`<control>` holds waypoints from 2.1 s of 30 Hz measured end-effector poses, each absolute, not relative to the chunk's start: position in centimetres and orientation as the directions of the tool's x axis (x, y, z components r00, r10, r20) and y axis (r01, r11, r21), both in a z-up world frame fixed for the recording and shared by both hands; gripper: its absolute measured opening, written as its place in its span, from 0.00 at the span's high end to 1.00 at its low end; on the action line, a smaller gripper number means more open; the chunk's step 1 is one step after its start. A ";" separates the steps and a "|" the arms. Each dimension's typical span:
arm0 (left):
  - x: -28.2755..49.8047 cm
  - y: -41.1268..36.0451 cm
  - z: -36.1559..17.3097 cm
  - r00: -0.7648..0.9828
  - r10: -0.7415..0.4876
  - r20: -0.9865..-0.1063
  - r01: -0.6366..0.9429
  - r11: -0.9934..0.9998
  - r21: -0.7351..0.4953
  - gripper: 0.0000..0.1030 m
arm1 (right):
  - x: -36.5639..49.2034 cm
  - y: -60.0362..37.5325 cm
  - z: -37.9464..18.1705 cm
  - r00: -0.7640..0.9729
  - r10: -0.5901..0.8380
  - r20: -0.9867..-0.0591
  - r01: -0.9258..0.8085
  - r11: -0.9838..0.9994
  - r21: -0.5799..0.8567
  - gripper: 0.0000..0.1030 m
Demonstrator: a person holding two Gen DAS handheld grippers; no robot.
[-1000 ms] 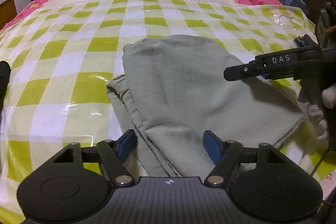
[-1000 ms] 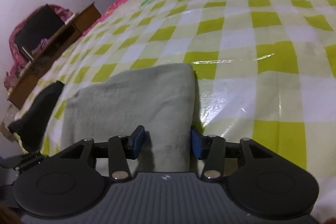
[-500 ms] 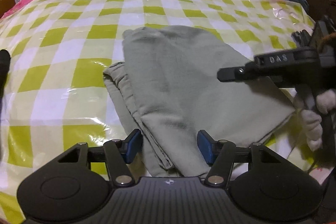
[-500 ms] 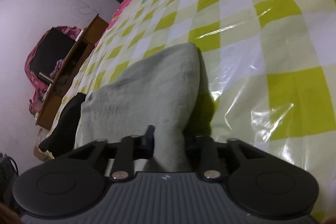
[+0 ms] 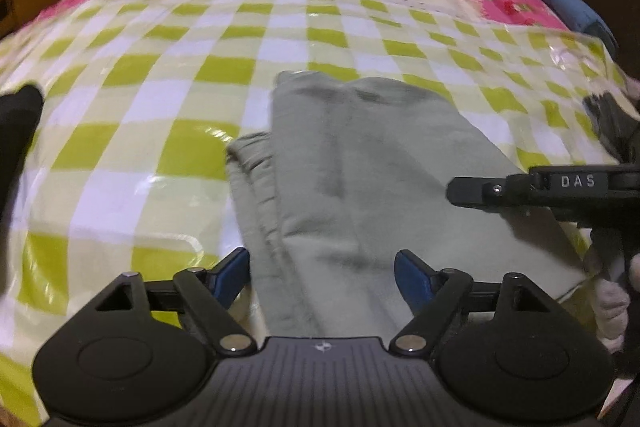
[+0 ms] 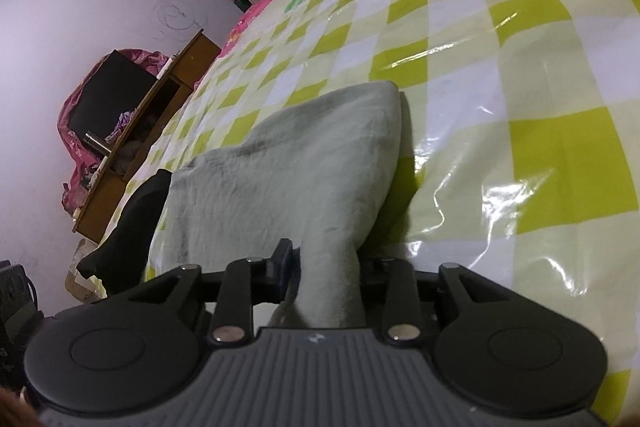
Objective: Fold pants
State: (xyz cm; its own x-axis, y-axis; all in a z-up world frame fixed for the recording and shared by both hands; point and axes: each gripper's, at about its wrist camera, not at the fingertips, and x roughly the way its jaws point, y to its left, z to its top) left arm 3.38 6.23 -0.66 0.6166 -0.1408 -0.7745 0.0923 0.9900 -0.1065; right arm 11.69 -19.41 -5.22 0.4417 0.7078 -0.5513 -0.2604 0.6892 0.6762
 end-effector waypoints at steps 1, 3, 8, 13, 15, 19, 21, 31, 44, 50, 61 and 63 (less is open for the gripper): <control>3.5 5.8 -0.7 0.618 -0.138 -0.774 0.107 0.990 -0.091 0.18 | 11.7 -19.5 -5.3 0.445 0.709 -0.547 -0.257 0.686 0.681 0.68; 4.0 5.3 -0.8 0.606 -0.145 -0.782 0.123 0.988 -0.088 0.29 | 11.6 -19.7 -5.3 0.451 0.709 -0.542 -0.250 0.683 0.686 0.77; 5.5 3.9 -0.2 0.610 -0.240 -0.755 0.183 0.970 -0.160 0.49 | 10.9 -21.9 -3.9 0.519 0.664 -0.538 -0.226 0.714 0.663 0.88; 8.2 0.6 -0.8 0.594 -0.352 -0.724 0.284 0.933 -0.221 0.49 | 11.6 -26.5 -2.3 0.586 0.531 -0.612 -0.141 0.810 0.569 0.88; 8.8 -0.4 -1.1 0.591 -0.352 -0.726 0.305 0.930 -0.203 0.45 | 12.4 -27.7 -1.8 0.569 0.466 -0.678 -0.105 0.859 0.501 0.72; 7.2 -0.6 -0.4 0.637 -0.310 -0.706 0.337 0.935 -0.107 0.36 | 10.7 -27.8 1.6 0.643 0.261 -0.720 -0.061 0.955 0.292 0.69; 5.9 -0.2 -0.2 0.668 -0.293 -0.684 0.348 0.935 -0.061 0.31 | 9.3 -26.2 3.5 0.681 0.234 -0.693 -0.097 0.968 0.232 0.68; 3.2 0.4 -0.1 0.712 -0.309 -0.630 0.396 0.918 -0.002 0.26 | 12.9 -10.9 2.3 0.580 0.338 -0.741 -0.248 0.940 0.235 0.54; 3.7 0.7 -0.6 0.723 -0.355 -0.592 0.439 0.899 -0.004 0.27 | 13.4 -11.3 2.8 0.609 0.265 -0.747 -0.170 0.964 0.204 0.95; 4.2 1.5 -0.7 0.708 -0.357 -0.609 0.422 0.905 -0.040 0.27 | 14.0 -8.3 3.1 0.601 0.325 -0.730 -0.239 0.945 0.223 0.95; 4.1 1.9 -1.2 0.685 -0.320 -0.654 0.394 0.918 -0.037 0.27 | 14.2 -8.0 2.0 0.451 0.469 -0.759 -0.361 0.874 0.326 0.71; 3.7 2.2 -0.7 0.703 -0.306 -0.642 0.376 0.926 -0.030 0.27 | 12.9 -8.7 3.2 0.495 0.473 -0.729 -0.364 0.875 0.320 0.70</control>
State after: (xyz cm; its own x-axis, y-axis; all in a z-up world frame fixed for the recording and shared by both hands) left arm 3.68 2.22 -0.67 0.7027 -0.3064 -0.6421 0.3763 0.9260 -0.0302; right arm 12.91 -8.69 3.19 0.4945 0.4729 -0.7293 -0.3642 0.8746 0.3201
